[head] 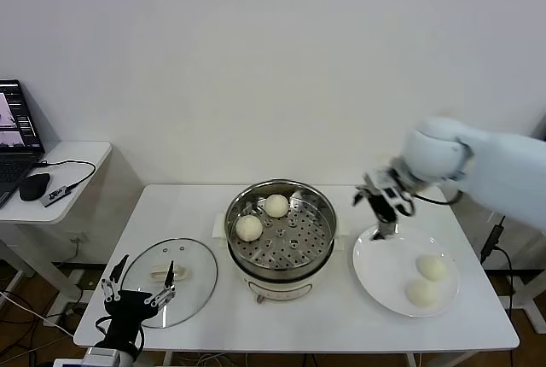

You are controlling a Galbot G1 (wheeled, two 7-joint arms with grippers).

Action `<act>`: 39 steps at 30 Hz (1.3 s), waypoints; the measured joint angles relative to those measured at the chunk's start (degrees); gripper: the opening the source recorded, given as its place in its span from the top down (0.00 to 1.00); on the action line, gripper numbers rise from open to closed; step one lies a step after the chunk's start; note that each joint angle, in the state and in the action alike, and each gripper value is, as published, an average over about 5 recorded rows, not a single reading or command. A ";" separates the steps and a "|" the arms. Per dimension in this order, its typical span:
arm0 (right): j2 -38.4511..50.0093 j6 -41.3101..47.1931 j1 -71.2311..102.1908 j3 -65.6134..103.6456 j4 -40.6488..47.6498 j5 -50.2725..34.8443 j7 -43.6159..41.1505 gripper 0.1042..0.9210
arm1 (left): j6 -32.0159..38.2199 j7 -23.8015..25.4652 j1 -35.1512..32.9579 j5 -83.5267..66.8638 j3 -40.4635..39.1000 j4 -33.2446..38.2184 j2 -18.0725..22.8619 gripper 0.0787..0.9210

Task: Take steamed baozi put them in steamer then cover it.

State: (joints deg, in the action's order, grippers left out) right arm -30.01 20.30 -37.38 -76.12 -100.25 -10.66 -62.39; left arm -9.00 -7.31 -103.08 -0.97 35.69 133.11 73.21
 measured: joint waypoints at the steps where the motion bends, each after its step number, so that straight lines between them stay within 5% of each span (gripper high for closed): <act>1: 1.72 -0.52 1.00 0.43 -0.39 1.12 -0.09 0.12 | 0.00 0.00 -0.12 0.10 -0.10 0.00 0.04 0.12; 16: 15.70 -4.87 35.21 25.04 -0.30 15.02 0.61 0.12 | -0.01 -0.01 -1.22 1.52 -1.32 -0.21 0.60 0.12; 39: 8.25 -4.14 55.01 39.09 9.03 20.86 4.00 0.12 | -0.05 0.12 -0.41 1.61 -0.37 -1.65 0.67 0.12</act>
State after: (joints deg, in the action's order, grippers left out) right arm -21.76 16.16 17.63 -37.03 -91.22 10.20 -58.39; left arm -9.05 -7.19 -103.49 0.65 35.32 131.45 73.89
